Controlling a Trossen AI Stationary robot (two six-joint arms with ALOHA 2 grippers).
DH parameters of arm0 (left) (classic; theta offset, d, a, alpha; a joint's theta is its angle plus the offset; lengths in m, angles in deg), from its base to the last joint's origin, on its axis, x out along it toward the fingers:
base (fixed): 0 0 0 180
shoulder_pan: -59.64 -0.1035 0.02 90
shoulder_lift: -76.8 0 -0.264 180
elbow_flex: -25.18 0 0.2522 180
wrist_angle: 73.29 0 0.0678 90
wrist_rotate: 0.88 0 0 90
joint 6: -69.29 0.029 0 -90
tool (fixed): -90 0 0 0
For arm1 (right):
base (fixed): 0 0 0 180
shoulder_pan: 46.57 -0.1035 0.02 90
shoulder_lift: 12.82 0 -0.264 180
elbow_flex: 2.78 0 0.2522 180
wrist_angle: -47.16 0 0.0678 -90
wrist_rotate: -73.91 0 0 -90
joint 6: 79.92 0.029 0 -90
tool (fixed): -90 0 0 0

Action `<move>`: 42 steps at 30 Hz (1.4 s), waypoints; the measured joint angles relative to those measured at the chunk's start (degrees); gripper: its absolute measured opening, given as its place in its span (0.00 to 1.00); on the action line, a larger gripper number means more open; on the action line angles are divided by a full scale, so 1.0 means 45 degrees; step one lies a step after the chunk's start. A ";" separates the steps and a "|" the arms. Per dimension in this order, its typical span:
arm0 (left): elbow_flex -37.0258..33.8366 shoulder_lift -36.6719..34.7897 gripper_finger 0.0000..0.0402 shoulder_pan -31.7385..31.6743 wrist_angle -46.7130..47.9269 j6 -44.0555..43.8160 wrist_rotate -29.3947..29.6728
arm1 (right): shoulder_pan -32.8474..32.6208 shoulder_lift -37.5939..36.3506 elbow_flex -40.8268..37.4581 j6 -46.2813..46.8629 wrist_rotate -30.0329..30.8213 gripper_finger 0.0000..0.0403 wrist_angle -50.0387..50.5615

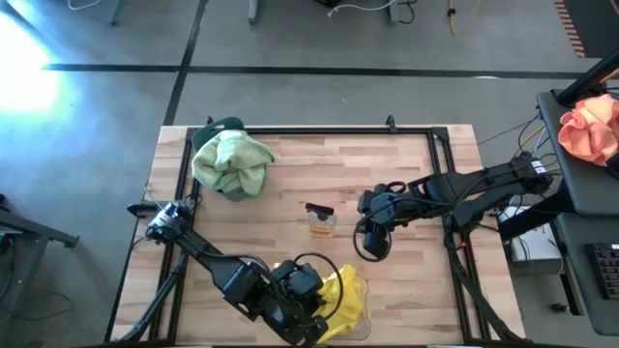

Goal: Sort microfiber towel by color & place in baskets
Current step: Put the yellow towel into the transparent bin, then return to Home Position

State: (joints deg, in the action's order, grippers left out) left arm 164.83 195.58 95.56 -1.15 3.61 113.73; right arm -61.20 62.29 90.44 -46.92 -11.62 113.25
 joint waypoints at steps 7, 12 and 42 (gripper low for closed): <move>0.0005 0.0107 0.09 0.0036 -0.0523 -0.0138 -0.0269 | 0.0000 0.0000 0.0000 -0.0004 0.0004 0.20 0.0370; 0.0005 0.0107 0.21 0.0046 -0.0604 -0.0230 -0.0429 | 0.0000 0.0000 0.0000 -0.0015 0.0002 0.20 0.0400; 0.0019 -0.1461 0.32 0.0070 0.4126 0.2639 0.3683 | 0.0000 0.0000 0.0000 -0.2423 0.1025 0.20 -0.1083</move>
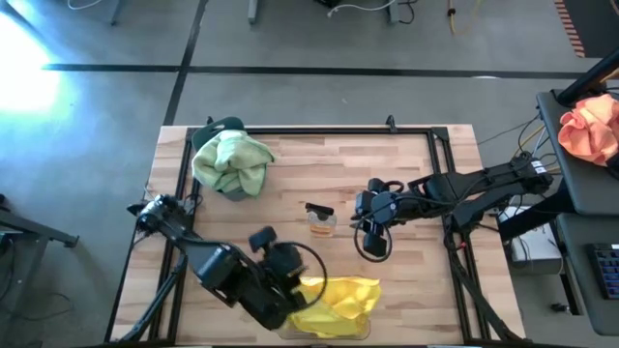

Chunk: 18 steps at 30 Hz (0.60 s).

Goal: Sort microfiber towel by color & place in baskets
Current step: Return to Home Position

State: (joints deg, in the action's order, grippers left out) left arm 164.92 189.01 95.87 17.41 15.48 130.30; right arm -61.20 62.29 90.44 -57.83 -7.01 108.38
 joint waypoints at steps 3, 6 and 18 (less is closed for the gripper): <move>0.0000 -0.0601 0.32 0.0024 0.1289 -0.0003 0.0517 | 0.0000 -0.0023 0.0000 -0.0523 0.0008 0.20 -0.0301; 0.0000 -0.1157 0.32 0.0024 0.2345 -0.0003 0.0716 | 0.0000 -0.0044 0.0000 -0.0726 0.0013 0.20 -0.0308; -0.2802 -0.4761 0.32 0.0053 0.2918 0.1449 0.1745 | -0.0024 -0.0044 0.0000 -0.0158 -0.0107 0.20 -0.0241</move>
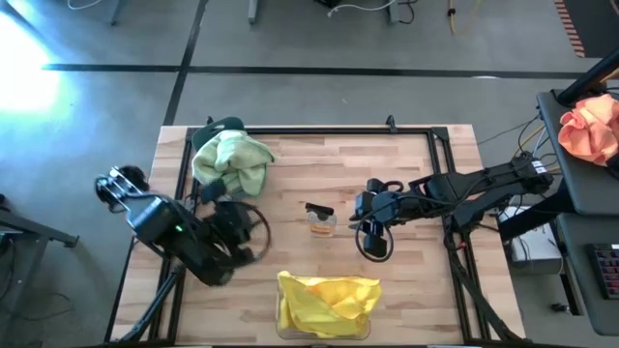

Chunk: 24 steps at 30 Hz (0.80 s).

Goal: Sort microfiber towel by color & place in baskets
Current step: Return to Home Position

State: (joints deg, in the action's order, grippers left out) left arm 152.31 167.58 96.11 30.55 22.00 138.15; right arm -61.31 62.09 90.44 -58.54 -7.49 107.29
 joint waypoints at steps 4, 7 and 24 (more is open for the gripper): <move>-0.2294 -0.2008 0.32 0.0000 -0.0076 -0.0891 0.0040 | 0.0000 0.0000 0.0000 0.0419 0.0000 0.20 -0.0036; -0.3938 -0.3348 0.32 -0.0005 -0.0419 -0.0966 0.0171 | 0.0005 0.0000 0.0000 0.0151 0.0005 0.20 -0.0068; -0.8770 -0.6584 0.32 -0.0005 -0.0808 0.0739 -0.2762 | 0.0029 0.0026 0.0000 -0.0257 0.0120 0.20 -0.0480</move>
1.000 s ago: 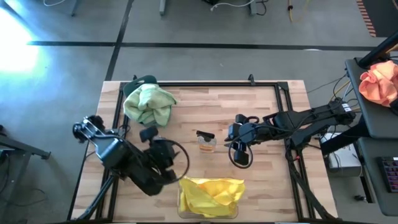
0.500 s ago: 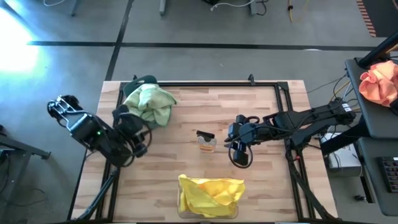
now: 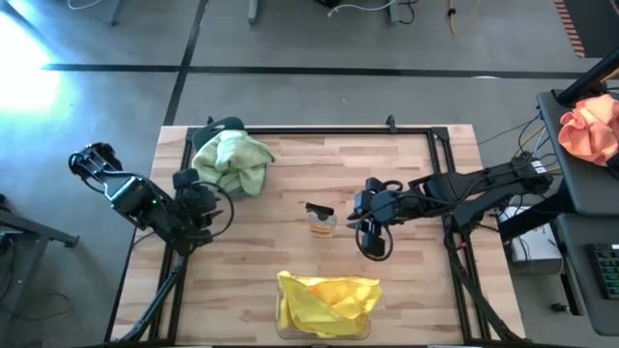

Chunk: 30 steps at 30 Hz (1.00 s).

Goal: Sort microfiber towel by color & place in baskets
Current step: Return to Home Position

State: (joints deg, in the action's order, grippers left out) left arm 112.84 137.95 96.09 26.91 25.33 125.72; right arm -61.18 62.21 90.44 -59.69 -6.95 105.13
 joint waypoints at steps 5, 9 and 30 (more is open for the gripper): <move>-0.0959 -0.1124 0.32 0.0017 -0.1427 0.0466 0.0366 | 0.0000 -0.0167 0.0000 -0.0903 -0.0176 0.20 -0.0942; -0.2037 -0.3058 0.32 0.0480 -0.3784 0.1759 0.0048 | 0.0005 -0.0230 -0.0008 -0.1853 -0.1593 0.20 -0.1826; -0.7596 -1.1213 0.32 0.1219 -1.2734 0.8551 -0.7202 | 0.0005 -0.0786 -0.1813 -0.2595 -0.5216 0.20 -0.6862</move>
State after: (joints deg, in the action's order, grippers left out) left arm 78.66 87.49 101.58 -30.39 63.81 93.31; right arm -61.16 58.67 82.28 -71.37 -30.42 74.26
